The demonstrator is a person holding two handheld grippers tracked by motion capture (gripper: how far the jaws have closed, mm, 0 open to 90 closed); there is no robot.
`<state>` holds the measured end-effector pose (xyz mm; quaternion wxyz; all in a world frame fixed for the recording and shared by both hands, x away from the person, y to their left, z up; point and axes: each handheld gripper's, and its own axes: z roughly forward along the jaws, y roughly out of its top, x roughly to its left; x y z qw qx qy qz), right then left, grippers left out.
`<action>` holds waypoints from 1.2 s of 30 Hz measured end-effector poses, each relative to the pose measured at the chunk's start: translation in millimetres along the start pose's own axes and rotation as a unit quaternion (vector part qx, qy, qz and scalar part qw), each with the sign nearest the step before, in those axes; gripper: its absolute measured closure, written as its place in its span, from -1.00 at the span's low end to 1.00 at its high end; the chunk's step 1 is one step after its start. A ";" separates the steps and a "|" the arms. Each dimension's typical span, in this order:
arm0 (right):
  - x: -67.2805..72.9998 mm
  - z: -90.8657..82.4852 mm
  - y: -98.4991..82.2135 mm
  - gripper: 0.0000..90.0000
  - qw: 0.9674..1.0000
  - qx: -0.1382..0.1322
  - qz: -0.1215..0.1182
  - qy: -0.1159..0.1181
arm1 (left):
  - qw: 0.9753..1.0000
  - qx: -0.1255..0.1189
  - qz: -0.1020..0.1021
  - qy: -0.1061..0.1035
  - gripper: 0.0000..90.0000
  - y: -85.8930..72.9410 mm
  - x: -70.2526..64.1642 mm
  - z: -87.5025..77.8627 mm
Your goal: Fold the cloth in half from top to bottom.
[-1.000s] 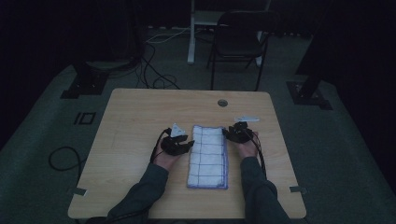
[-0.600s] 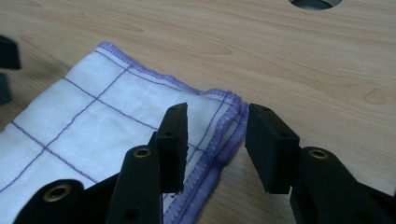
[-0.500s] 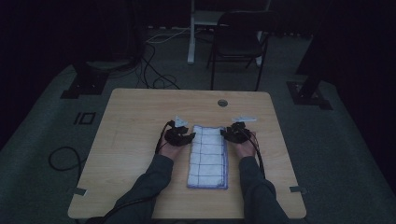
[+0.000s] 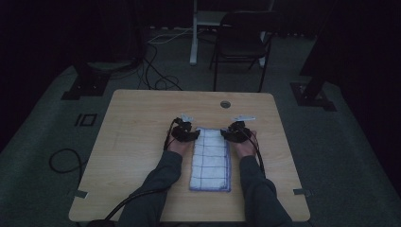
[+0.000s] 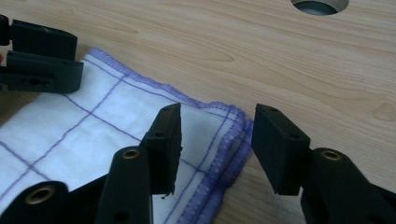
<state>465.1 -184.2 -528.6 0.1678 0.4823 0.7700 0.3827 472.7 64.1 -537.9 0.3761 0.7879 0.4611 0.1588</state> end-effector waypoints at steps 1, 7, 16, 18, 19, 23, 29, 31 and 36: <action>-0.5 1.0 -0.1 0.16 1.000 0.001 -0.001 -0.001 | 1.000 0.002 -0.002 0.003 0.15 -0.2 -0.3 1.6; -2.3 8.0 -1.5 0.13 1.000 0.017 -0.002 0.003 | 1.000 0.000 0.012 0.024 0.09 -0.1 -5.3 7.5; -3.3 13.1 -4.2 0.13 0.999 0.025 -0.022 -0.004 | 0.999 0.006 0.025 0.028 0.11 1.3 -6.2 8.3; -2.6 13.7 -4.2 0.17 0.999 0.024 -0.025 -0.004 | 0.999 0.016 0.027 0.024 0.16 3.8 -6.4 8.3; -2.0 13.8 -4.2 0.20 0.999 0.023 -0.026 -0.005 | 0.999 0.018 0.027 0.022 0.19 5.0 -6.7 8.6; -0.2 13.8 -3.2 0.38 0.999 0.027 -0.030 0.001 | 0.999 0.038 0.032 0.009 0.40 10.4 -7.5 8.7; 0.4 13.5 -0.9 0.74 0.999 0.039 -0.026 0.017 | 0.997 0.062 0.034 -0.013 0.66 17.0 -8.0 9.8; 1.3 13.8 0.1 0.82 0.999 0.043 -0.024 0.021 | 0.998 0.059 0.028 -0.018 0.79 16.1 -8.4 9.8; 0.3 13.7 0.3 0.89 0.999 0.042 -0.015 0.027 | 0.997 0.067 0.033 -0.024 0.91 18.5 -8.3 9.9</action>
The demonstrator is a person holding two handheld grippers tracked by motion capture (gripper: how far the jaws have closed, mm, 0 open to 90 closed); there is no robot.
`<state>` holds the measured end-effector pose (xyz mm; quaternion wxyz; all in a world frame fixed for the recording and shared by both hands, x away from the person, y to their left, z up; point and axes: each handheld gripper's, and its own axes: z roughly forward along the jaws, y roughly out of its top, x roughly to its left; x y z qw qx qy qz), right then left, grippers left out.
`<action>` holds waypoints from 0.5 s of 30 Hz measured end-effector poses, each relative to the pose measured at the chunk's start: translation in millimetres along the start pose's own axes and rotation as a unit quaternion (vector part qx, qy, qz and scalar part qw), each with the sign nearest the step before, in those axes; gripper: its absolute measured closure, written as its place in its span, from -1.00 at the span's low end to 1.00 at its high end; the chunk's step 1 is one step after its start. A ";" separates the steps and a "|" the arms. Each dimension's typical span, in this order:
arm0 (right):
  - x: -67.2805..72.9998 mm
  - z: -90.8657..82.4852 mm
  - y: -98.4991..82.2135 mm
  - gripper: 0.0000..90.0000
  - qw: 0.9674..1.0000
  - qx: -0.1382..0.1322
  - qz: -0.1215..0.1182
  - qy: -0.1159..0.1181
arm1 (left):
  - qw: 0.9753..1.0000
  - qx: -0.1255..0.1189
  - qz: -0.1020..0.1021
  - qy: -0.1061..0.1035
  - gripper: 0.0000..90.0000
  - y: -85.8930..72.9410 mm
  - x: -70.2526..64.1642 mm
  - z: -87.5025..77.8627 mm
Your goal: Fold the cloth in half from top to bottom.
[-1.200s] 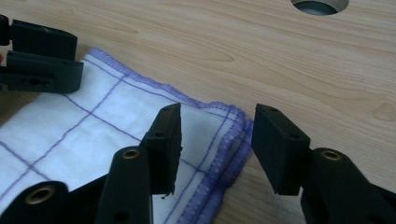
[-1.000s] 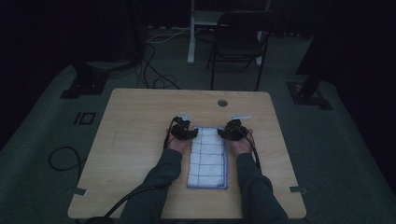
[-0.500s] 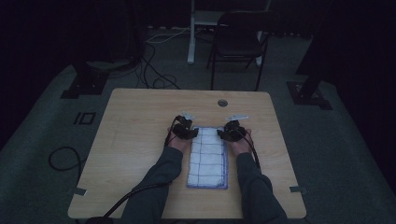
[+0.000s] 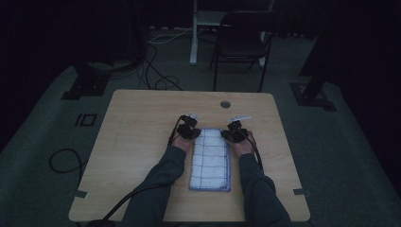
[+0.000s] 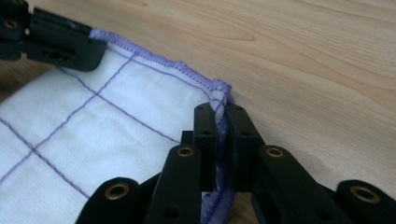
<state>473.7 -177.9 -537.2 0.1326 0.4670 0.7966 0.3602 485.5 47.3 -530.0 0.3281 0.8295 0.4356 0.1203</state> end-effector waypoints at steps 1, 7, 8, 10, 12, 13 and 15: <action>-0.9 -0.3 -0.5 0.90 1.000 -0.003 0.007 0.001 | 1.000 -0.001 -0.004 -0.004 0.92 -0.1 1.4 0.0; -1.3 -4.5 1.2 0.90 1.000 -0.016 0.009 0.002 | 1.000 -0.011 -0.007 -0.004 0.94 -0.2 3.2 -2.7; -1.2 -5.5 2.1 0.90 1.000 -0.018 0.007 0.002 | 1.000 -0.016 -0.007 -0.004 0.94 0.5 3.1 -3.8; -1.0 -7.5 3.9 0.90 1.000 -0.023 0.006 0.000 | 1.000 -0.022 -0.007 -0.003 0.94 2.7 3.3 -7.1; -1.2 -10.2 5.6 0.90 0.999 -0.031 0.005 0.000 | 1.000 -0.027 -0.005 -0.004 0.94 5.4 3.8 -10.5; -1.4 -11.5 6.5 0.90 0.999 -0.035 0.006 0.001 | 1.000 -0.029 -0.004 -0.004 0.94 6.5 4.1 -11.8; -1.2 -14.1 8.8 0.90 0.999 -0.041 0.004 0.001 | 0.999 -0.034 -0.005 -0.005 0.94 8.4 5.4 -14.8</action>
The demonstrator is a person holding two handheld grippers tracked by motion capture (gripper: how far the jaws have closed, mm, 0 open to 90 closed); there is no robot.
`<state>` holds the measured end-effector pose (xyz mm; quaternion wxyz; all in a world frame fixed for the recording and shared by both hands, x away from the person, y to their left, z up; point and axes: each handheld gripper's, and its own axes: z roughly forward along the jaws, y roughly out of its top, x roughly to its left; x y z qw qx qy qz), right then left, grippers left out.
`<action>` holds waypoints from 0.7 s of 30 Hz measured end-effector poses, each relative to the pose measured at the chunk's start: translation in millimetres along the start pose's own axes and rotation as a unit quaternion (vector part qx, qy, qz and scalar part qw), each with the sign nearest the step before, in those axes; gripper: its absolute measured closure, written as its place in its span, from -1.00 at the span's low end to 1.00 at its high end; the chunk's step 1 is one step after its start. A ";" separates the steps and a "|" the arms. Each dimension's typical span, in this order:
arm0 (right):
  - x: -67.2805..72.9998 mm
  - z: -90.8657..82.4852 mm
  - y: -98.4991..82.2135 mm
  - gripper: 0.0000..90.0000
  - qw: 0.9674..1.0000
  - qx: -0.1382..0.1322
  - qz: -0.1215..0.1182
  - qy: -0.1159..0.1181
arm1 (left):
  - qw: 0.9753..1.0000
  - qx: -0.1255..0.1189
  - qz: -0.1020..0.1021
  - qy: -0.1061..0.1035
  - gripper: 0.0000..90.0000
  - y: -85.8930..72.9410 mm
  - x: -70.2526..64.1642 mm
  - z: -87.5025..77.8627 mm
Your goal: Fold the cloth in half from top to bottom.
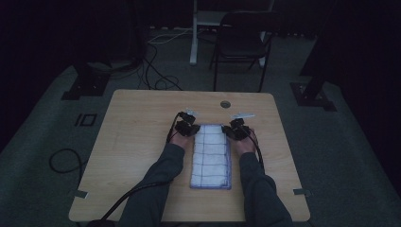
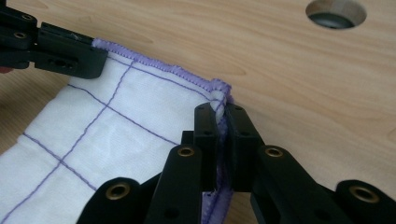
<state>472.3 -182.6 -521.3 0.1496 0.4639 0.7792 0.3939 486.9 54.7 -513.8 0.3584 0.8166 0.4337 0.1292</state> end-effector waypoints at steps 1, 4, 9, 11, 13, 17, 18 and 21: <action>0.6 -1.3 1.6 0.90 1.000 -0.002 -0.002 0.000 | 1.000 -0.003 -0.001 0.000 0.94 0.4 0.1 -0.7; 1.4 -4.2 5.1 0.90 1.000 -0.006 -0.007 -0.001 | 1.000 -0.010 0.002 -0.001 0.94 2.6 0.0 -4.2; 0.3 -11.7 8.5 0.89 1.000 -0.020 -0.012 -0.002 | 1.000 -0.025 0.014 -0.003 0.94 11.2 -3.0 -12.5; -0.7 -15.5 9.9 0.89 1.000 -0.026 -0.011 -0.004 | 0.999 -0.032 0.018 -0.005 0.93 15.7 -4.6 -17.5; -1.3 -19.8 11.6 0.89 0.999 -0.033 -0.012 -0.004 | 0.999 -0.040 0.022 -0.006 0.94 19.4 -6.5 -21.8; -1.2 -27.6 14.1 0.89 0.999 -0.045 -0.015 -0.004 | 0.999 -0.045 0.029 -0.006 0.94 24.2 -10.1 -28.3; -0.9 -29.5 14.3 0.89 0.999 -0.047 -0.013 -0.003 | 0.998 -0.046 0.032 -0.005 0.93 24.6 -11.1 -30.0; 0.8 -34.4 13.6 0.89 0.998 -0.055 -0.014 0.000 | 0.998 -0.050 0.034 -0.007 0.93 24.0 -12.7 -34.8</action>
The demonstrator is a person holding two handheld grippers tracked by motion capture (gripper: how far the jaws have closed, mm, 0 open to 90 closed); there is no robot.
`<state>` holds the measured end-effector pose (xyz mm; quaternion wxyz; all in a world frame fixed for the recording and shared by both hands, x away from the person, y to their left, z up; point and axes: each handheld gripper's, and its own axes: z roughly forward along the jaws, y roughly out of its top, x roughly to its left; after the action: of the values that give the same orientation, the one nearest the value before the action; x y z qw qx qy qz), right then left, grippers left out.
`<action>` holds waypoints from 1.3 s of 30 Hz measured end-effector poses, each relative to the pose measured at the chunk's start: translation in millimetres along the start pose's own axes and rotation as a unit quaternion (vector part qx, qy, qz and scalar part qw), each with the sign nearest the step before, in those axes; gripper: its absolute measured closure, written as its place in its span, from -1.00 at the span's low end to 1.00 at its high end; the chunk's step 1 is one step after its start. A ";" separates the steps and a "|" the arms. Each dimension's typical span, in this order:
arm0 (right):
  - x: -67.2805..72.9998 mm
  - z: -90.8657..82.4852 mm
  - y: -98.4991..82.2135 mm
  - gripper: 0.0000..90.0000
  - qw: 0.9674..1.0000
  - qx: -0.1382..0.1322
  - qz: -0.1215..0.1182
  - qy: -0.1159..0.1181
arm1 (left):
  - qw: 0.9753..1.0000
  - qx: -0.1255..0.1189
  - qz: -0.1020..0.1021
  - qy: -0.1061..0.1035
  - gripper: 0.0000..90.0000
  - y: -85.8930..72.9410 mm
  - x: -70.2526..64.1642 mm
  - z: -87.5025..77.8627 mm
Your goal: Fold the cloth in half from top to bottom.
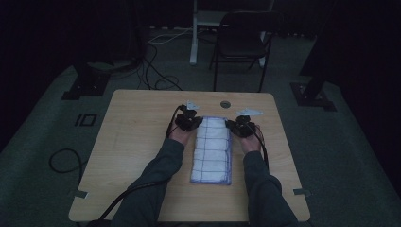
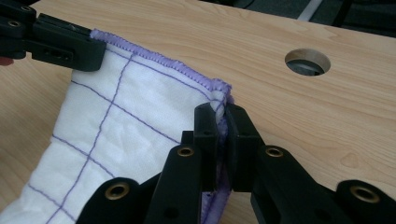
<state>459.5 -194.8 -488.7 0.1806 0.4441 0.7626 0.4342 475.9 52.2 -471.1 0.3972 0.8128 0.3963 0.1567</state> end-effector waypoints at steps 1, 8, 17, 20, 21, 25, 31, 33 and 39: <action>0.6 -1.3 -0.4 0.89 1.000 -0.001 -0.001 0.001 | 1.000 -0.003 0.000 -0.002 0.93 -0.5 -0.3 -1.5; 8.8 -13.3 -4.8 0.89 1.000 -0.012 -0.008 0.009 | 1.000 -0.012 0.009 -0.012 0.93 -6.9 -5.1 -14.6; 22.7 -33.9 -11.3 0.89 0.999 -0.031 -0.023 0.018 | 0.999 -0.027 0.022 -0.021 0.93 -16.6 -15.9 -35.9; 26.5 -40.5 -12.6 0.89 0.999 -0.035 -0.028 0.020 | 0.999 -0.034 0.027 -0.024 0.93 -18.5 -20.1 -43.9; 27.7 -43.2 -12.9 0.89 0.999 -0.037 -0.031 0.020 | 0.999 -0.036 0.028 -0.025 0.93 -19.0 -21.3 -45.7; 32.1 -51.4 -13.8 0.89 0.998 -0.042 -0.039 0.022 | 0.998 -0.046 0.027 -0.030 0.93 -22.7 -26.7 -55.1; 41.5 -63.6 -17.7 0.89 0.997 -0.048 -0.051 0.028 | 0.997 -0.052 0.032 -0.037 0.93 -29.8 -32.3 -67.8; 43.6 -65.6 -19.7 0.88 0.997 -0.048 -0.056 0.029 | 0.997 -0.053 0.033 -0.039 0.93 -32.6 -34.2 -69.8; 48.4 -69.3 -32.0 0.88 0.997 -0.049 -0.052 0.032 | 0.997 -0.054 0.040 -0.045 0.92 -43.8 -40.8 -74.3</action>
<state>370.9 -196.5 -471.0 0.2000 0.3809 0.7677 0.4750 384.9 75.9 -455.2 0.4516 0.8116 0.3358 0.1572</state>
